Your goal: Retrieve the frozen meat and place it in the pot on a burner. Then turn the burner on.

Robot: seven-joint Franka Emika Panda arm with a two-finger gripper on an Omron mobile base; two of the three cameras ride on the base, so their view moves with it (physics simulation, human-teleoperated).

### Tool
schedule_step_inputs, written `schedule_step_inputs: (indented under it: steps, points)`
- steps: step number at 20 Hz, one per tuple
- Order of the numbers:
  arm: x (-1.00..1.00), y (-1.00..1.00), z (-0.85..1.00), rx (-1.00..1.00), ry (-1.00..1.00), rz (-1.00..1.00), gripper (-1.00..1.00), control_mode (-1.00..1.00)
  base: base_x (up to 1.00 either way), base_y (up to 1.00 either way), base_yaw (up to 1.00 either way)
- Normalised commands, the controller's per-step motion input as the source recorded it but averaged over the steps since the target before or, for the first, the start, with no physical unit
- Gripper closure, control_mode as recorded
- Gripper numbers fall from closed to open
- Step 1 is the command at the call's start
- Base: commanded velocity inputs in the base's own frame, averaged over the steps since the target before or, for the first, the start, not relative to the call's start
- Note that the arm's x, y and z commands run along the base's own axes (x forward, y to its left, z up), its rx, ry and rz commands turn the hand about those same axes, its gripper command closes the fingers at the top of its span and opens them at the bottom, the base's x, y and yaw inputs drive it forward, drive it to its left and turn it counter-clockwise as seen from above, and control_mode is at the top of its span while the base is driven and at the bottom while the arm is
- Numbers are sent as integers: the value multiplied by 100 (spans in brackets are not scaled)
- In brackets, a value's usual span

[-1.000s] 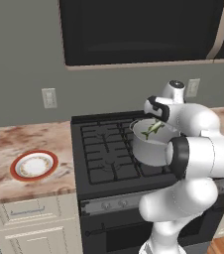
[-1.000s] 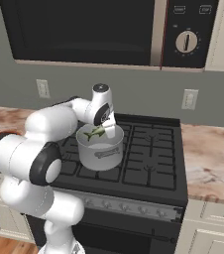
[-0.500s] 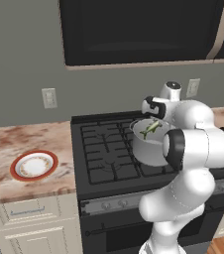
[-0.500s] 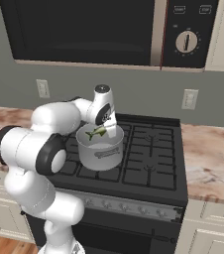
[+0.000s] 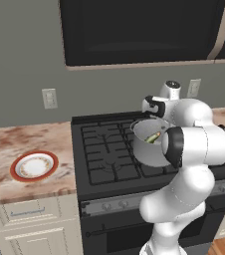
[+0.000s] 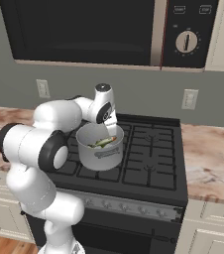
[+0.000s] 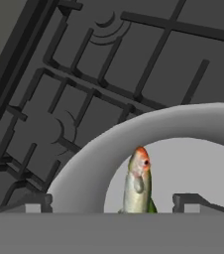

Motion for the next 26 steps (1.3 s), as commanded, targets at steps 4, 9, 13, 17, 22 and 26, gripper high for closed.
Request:
schedule_step_inputs:
  steps: [4,9,13,17,22,26]
  points:
    - [-3,0,0,0,0,0,-100,-100,0,0,0]
    - [-46,0,5,0,-6,0,-100,-100,0,0,0]
    - [-74,0,32,-1,-17,-1,-100,-100,0,0,0]
    - [-78,0,27,0,-17,-2,-100,-100,0,0,0]
    - [-83,0,34,0,-14,0,-100,-100,0,0,0]
    - [-68,0,6,-1,-1,0,-100,-100,0,0,0]
